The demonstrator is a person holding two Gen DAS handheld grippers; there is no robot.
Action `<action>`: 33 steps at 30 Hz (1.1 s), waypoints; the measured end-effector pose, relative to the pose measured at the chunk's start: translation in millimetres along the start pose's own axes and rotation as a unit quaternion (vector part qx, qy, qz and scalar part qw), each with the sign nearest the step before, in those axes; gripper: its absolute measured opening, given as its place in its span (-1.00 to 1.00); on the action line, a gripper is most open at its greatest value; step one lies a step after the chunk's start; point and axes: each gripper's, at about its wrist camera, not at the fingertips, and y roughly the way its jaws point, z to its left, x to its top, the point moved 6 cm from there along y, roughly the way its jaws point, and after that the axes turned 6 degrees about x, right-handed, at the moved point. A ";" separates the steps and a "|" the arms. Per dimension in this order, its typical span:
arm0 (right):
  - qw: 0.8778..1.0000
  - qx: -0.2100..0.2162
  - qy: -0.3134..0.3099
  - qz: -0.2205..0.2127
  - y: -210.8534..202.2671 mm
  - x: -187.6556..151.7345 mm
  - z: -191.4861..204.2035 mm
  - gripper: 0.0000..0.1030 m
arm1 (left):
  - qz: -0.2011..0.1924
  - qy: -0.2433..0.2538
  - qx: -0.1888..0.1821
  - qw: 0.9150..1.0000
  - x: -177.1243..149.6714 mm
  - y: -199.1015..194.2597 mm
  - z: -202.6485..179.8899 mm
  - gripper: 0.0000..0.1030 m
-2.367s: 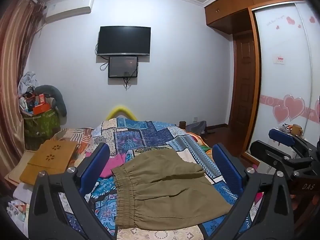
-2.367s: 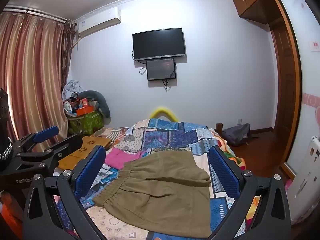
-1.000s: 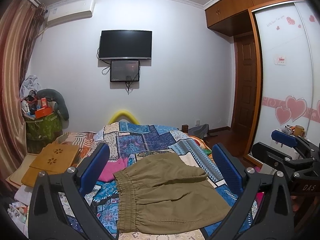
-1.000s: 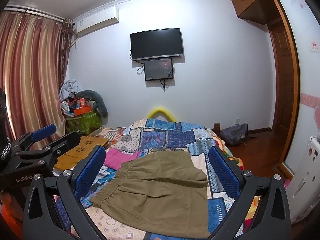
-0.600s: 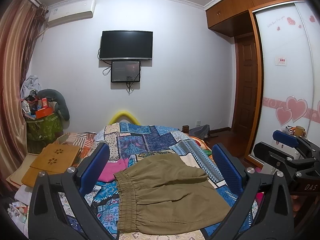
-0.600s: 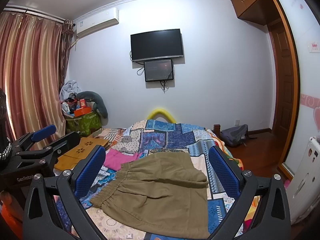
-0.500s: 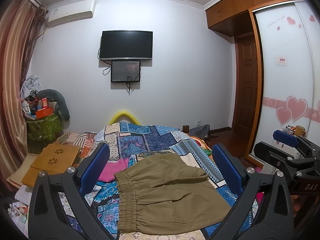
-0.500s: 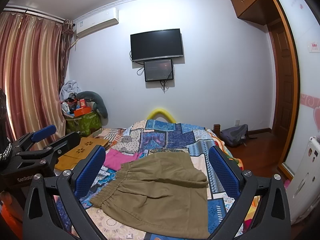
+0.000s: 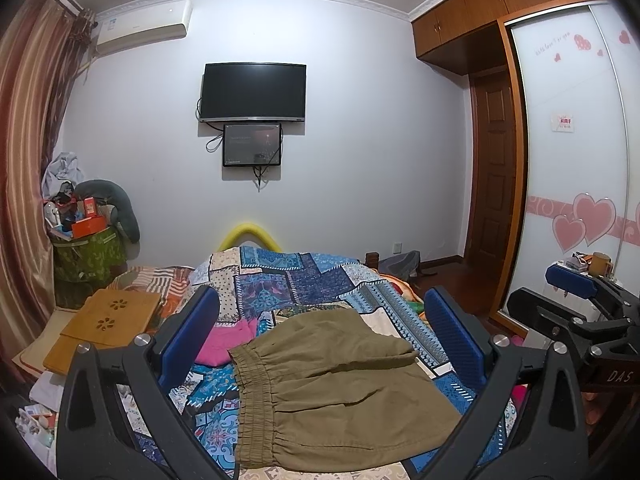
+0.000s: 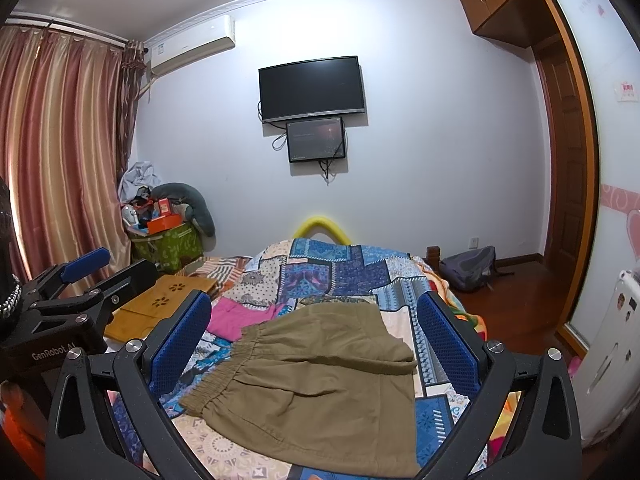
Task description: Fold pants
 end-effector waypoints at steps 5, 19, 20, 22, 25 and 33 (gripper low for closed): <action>1.000 0.000 0.000 0.000 0.0 0.0 -0.3 0.99 | 0.000 0.002 -0.001 1.000 0.5 1.9 -1.9 1.00; 0.999 -0.035 0.004 0.025 29.9 -19.1 -28.5 0.99 | 0.058 0.021 0.022 0.998 -20.6 66.8 8.9 1.00; 0.999 -0.040 0.004 0.032 33.7 -22.9 -35.3 0.99 | 0.069 0.023 0.026 0.997 -24.7 77.7 12.7 1.00; 0.997 -0.053 0.003 0.050 46.2 -33.2 -49.0 0.99 | 0.092 0.025 0.036 0.995 -35.2 101.0 20.6 1.00; 0.993 -0.076 0.006 0.094 71.9 -55.5 -73.9 0.99 | 0.139 0.026 0.058 0.988 -56.0 139.2 37.4 1.00; 0.976 -0.088 0.020 0.197 122.0 -109.3 -125.9 0.99 | 0.276 0.029 0.089 0.957 -130.0 226.4 85.3 1.00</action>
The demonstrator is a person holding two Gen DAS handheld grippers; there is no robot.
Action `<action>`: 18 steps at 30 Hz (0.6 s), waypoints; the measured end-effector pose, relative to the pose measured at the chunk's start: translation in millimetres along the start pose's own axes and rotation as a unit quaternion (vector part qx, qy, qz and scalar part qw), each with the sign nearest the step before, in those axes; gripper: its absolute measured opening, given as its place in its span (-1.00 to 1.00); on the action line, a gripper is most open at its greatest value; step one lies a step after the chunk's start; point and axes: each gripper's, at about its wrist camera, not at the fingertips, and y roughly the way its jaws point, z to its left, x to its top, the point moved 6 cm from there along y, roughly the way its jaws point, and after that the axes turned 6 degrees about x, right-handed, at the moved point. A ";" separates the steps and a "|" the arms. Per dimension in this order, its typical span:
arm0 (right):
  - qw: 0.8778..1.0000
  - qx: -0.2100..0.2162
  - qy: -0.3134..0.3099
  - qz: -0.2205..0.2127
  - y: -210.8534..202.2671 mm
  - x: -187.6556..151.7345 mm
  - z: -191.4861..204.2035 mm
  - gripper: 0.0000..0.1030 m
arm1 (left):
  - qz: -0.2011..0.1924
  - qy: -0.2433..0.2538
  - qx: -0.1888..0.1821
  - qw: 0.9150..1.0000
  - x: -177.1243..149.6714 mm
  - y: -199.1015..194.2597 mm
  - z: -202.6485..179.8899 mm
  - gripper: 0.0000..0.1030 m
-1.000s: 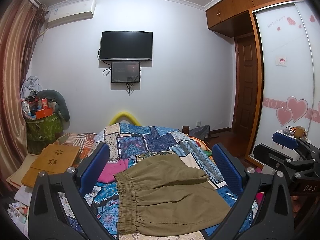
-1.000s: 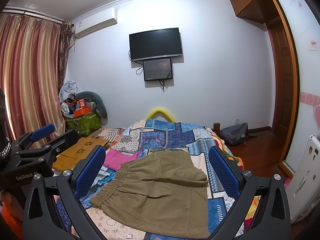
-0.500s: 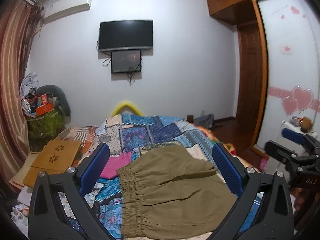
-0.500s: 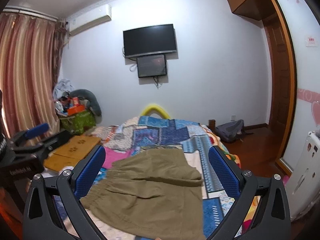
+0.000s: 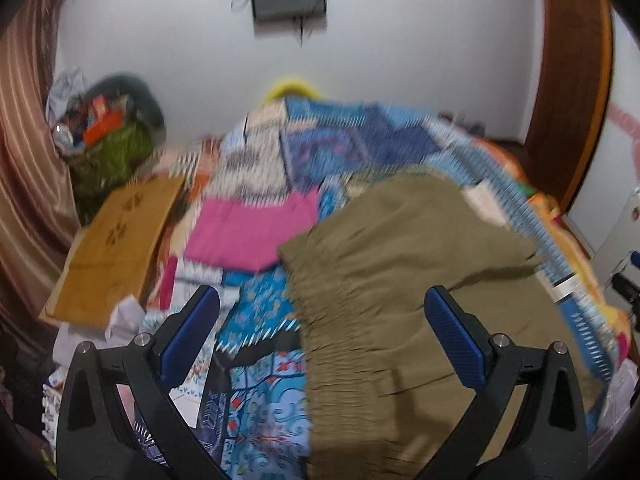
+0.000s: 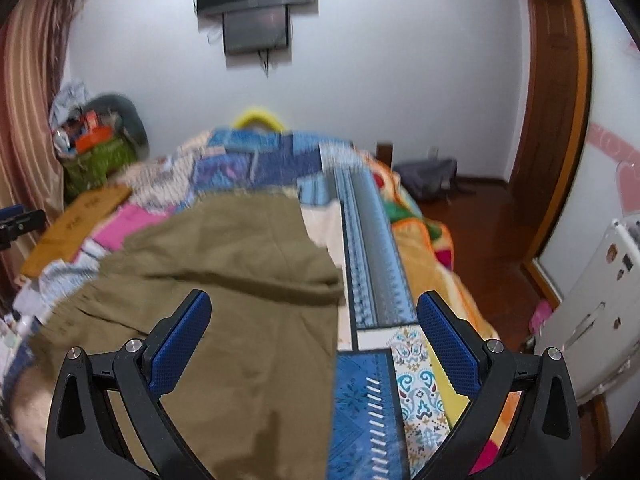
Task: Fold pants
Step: 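Reach the right gripper to the olive pants leg hem and close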
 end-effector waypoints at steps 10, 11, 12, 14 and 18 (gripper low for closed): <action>0.996 0.034 -0.003 0.086 79.7 -17.8 -22.0 0.78 | 0.112 0.024 -0.028 0.993 -35.3 90.4 2.2 1.00; 0.995 0.034 -0.003 0.091 87.0 -19.0 -23.7 0.78 | 0.116 0.025 -0.034 0.992 -36.8 93.8 0.3 0.98; 0.995 0.034 -0.004 0.097 93.6 -20.3 -25.1 0.78 | 0.121 0.026 -0.043 0.991 -38.6 98.5 -2.2 0.87; 0.993 0.039 -0.001 0.111 106.2 -23.7 -28.1 0.63 | 0.136 0.030 -0.058 0.989 -40.3 105.9 -8.8 0.71; 0.990 0.052 -0.004 0.133 126.7 -27.8 -30.6 0.49 | 0.179 0.027 -0.104 0.978 -49.7 123.9 -16.4 0.61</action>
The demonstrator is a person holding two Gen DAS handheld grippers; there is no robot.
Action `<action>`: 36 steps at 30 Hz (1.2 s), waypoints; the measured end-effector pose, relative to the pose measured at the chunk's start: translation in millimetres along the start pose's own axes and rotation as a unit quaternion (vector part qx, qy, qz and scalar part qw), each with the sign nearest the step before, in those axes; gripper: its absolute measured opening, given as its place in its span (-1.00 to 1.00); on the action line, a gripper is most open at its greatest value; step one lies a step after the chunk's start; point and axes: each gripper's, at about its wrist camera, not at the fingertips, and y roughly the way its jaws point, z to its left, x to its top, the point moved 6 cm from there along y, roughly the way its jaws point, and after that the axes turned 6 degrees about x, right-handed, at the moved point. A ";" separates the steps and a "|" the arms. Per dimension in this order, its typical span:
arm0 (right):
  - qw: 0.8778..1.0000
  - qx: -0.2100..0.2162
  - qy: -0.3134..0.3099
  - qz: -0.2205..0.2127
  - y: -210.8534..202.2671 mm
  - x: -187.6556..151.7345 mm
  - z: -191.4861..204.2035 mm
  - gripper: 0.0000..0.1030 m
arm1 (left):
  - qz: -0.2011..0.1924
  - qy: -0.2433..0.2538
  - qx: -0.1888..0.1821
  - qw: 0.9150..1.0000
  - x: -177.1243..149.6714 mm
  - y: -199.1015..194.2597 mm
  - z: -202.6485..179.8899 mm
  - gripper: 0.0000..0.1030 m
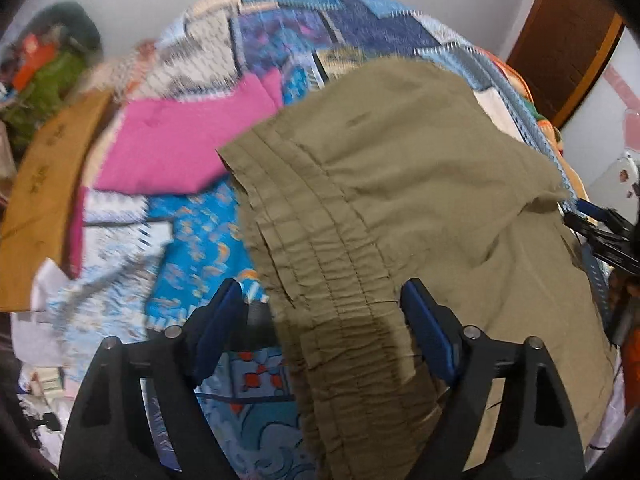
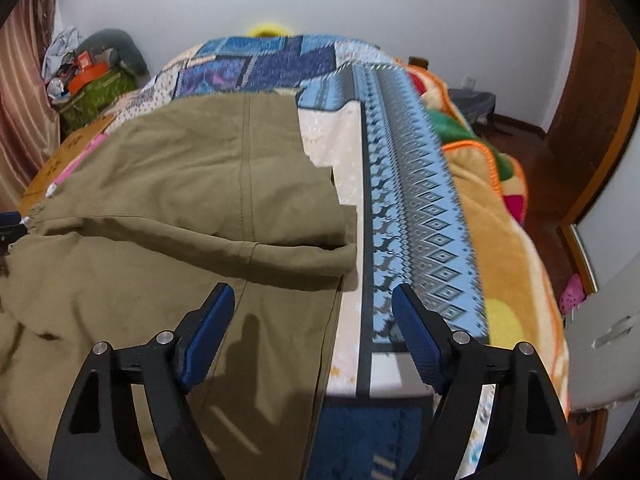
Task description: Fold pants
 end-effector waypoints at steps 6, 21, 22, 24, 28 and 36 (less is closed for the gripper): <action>0.999 0.017 0.003 0.032 26.7 -11.9 -3.7 0.21 | -0.002 -0.019 -0.021 1.000 -3.4 4.5 2.6 0.60; 0.998 -0.010 -0.030 0.050 14.2 -23.0 -0.1 -0.81 | -0.032 0.020 0.050 0.998 -4.3 -11.1 6.0 0.49; 0.998 -0.008 -0.026 0.050 13.4 -23.1 -0.7 -0.80 | -0.033 0.022 0.051 0.998 -3.8 -12.5 4.5 0.49; 0.998 -0.009 -0.027 0.054 10.5 -22.6 0.7 -0.74 | -0.032 0.029 0.051 0.998 -3.1 -18.4 3.1 0.48; 0.997 -0.001 -0.035 0.074 0.6 -23.7 2.6 -0.27 | -0.053 0.037 0.050 0.997 2.1 -38.9 4.4 0.48; 1.000 0.014 0.006 0.006 -22.5 8.6 -8.3 -0.17 | -0.063 0.013 0.037 0.997 31.2 -38.8 14.4 0.48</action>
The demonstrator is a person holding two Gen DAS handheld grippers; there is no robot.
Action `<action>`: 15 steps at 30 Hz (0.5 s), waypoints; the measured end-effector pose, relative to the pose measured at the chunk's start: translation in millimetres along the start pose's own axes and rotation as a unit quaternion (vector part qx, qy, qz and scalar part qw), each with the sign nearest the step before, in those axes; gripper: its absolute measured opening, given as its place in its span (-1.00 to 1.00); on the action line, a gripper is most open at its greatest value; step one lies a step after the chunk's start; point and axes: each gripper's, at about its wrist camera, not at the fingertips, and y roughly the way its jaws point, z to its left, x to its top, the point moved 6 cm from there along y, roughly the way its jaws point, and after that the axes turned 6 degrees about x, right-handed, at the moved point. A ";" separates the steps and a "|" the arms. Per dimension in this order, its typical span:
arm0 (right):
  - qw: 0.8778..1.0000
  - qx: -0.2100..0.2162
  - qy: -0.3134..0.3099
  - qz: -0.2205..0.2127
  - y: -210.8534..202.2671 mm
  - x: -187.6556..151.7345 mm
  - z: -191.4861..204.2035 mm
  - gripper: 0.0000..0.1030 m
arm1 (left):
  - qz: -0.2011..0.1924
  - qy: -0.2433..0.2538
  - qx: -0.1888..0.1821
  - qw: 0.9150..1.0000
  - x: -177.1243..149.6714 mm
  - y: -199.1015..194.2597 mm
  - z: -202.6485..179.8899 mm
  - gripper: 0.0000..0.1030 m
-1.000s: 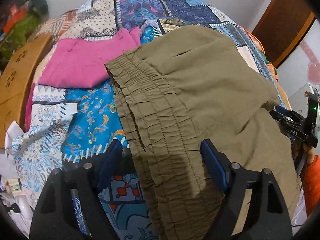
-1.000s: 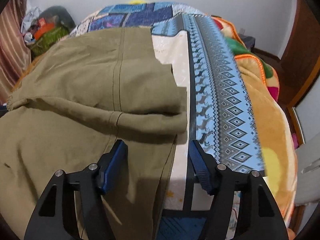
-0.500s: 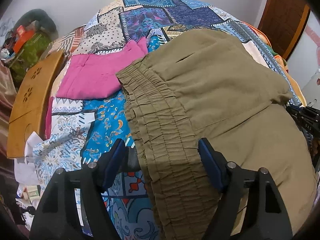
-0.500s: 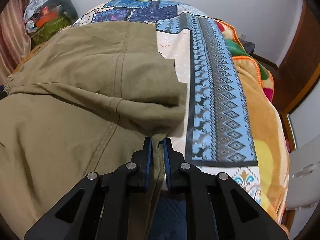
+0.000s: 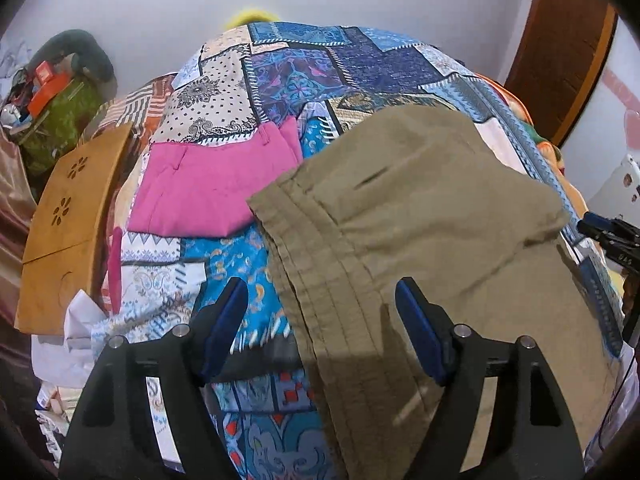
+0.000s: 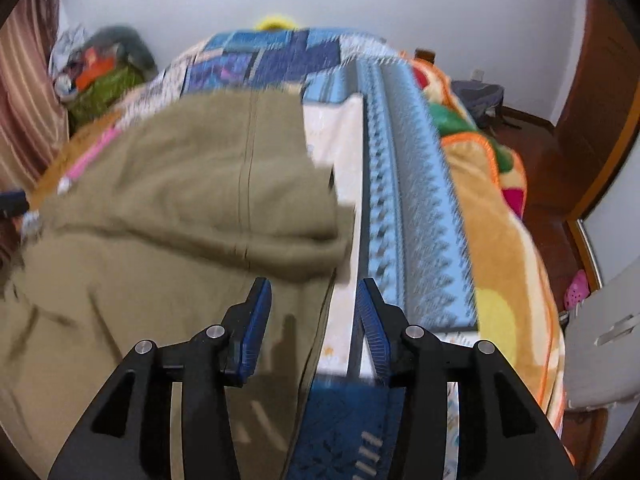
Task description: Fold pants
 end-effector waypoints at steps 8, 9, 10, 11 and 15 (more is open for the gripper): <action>1.000 0.001 -0.014 -0.014 31.4 28.5 -0.5 0.17 | 0.045 0.005 -0.028 0.999 3.1 41.7 -15.3 0.49; 1.000 -0.004 -0.020 -0.007 39.6 27.9 -0.4 0.17 | 0.046 0.012 -0.026 0.999 1.2 44.4 -18.5 0.49; 1.000 -0.006 -0.024 0.002 49.6 27.3 -0.1 0.17 | 0.045 0.021 -0.017 0.999 -1.2 47.7 -21.6 0.52; 1.000 0.001 -0.025 0.011 59.2 25.9 0.8 0.17 | 0.043 0.025 -0.013 0.999 -2.5 49.8 -23.5 0.53; 0.999 0.041 -0.011 0.015 74.8 21.1 4.7 -0.29 | 0.031 0.020 -0.018 0.999 -3.8 54.0 -23.8 0.54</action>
